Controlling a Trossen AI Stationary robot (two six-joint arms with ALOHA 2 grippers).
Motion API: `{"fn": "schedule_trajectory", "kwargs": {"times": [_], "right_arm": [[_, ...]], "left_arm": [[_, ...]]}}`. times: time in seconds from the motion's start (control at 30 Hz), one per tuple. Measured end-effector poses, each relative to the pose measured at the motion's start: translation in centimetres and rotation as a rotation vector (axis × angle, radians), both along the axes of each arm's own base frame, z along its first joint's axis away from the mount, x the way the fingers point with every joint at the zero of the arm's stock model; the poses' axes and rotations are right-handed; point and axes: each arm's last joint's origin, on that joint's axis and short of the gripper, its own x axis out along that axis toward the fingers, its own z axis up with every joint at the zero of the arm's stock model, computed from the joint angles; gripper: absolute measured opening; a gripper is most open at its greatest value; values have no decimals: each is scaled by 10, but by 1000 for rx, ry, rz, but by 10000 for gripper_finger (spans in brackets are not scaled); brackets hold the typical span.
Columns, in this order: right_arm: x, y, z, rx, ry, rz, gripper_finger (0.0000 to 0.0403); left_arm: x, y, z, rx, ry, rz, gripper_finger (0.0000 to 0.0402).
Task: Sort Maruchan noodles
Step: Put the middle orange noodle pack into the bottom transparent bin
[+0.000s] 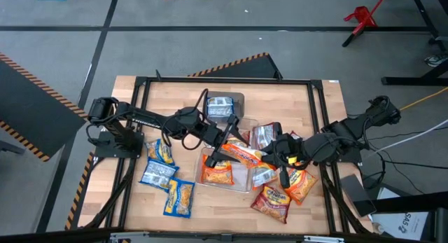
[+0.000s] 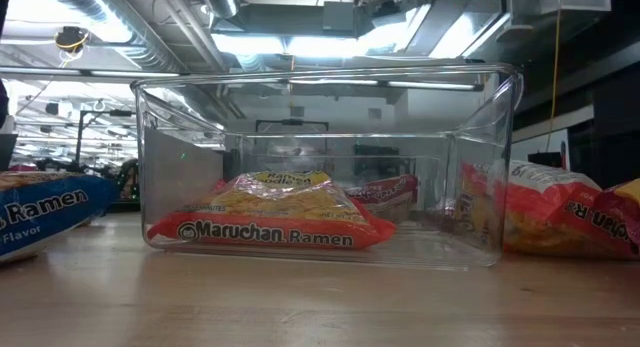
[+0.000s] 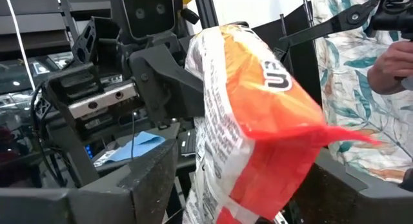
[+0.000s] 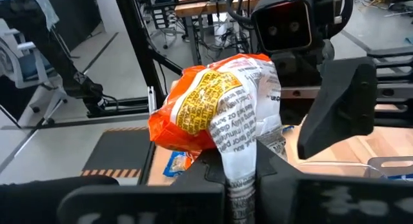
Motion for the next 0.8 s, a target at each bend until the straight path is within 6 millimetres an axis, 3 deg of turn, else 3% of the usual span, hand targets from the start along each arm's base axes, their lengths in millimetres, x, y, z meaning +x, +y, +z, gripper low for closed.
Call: {"fn": "schedule_trajectory", "kwargs": {"times": [0.5,0.8], "right_arm": [[0,0,-1,-17,7,5,52],[-2,0,-4,-51,35,34,142]], "left_arm": [[0,0,-1,22,0,12,165],[0,0,-2,40,-9,19,114]]}}
